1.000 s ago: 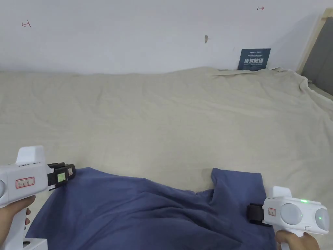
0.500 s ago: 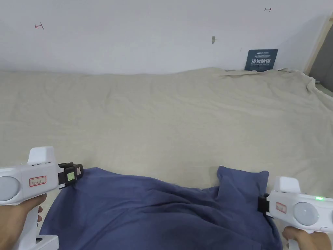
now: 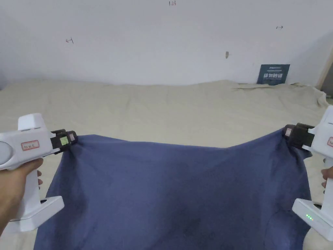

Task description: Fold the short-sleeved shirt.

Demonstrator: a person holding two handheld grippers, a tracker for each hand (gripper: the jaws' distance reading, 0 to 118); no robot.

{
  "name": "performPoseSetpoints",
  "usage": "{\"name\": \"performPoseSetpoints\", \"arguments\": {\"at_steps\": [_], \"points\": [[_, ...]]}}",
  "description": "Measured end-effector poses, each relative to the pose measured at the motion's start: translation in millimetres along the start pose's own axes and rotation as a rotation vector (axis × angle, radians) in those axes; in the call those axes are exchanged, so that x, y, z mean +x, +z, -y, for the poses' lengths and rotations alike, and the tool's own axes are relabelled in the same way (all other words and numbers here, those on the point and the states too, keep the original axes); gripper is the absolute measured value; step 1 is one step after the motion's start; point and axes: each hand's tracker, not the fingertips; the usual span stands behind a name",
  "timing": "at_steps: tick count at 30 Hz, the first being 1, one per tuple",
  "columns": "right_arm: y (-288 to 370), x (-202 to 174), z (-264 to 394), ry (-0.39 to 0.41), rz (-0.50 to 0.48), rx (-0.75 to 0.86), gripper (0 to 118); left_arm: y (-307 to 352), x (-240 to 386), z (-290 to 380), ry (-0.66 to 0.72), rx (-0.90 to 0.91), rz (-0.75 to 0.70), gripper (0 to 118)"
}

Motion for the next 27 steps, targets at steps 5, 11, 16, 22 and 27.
{"name": "performPoseSetpoints", "arguments": {"at_steps": [5, 11, 16, 22, 27], "points": [[2.1, -22.7, -64.2, 0.054, -0.035, 0.116, 1, 27.4, 15.1, -63.5, -0.046, 0.127, -0.007, 5], [-14.3, -35.1, -146.6, 0.098, -0.045, 0.246, 1, 53.2, 38.2, -140.8, -0.084, 0.263, -0.012, 5], [-23.1, -51.8, -214.0, 0.132, -0.047, 0.338, 1, 62.9, 53.2, -200.5, -0.11, 0.353, -0.014, 5], [-35.1, -59.1, -275.6, 0.132, -0.063, 0.428, 1, 62.3, 64.4, -246.0, -0.144, 0.414, -0.037, 5], [-43.8, -59.4, -301.0, 0.148, -0.055, 0.452, 1, 46.6, 66.6, -260.2, -0.166, 0.42, -0.042, 5]]}}
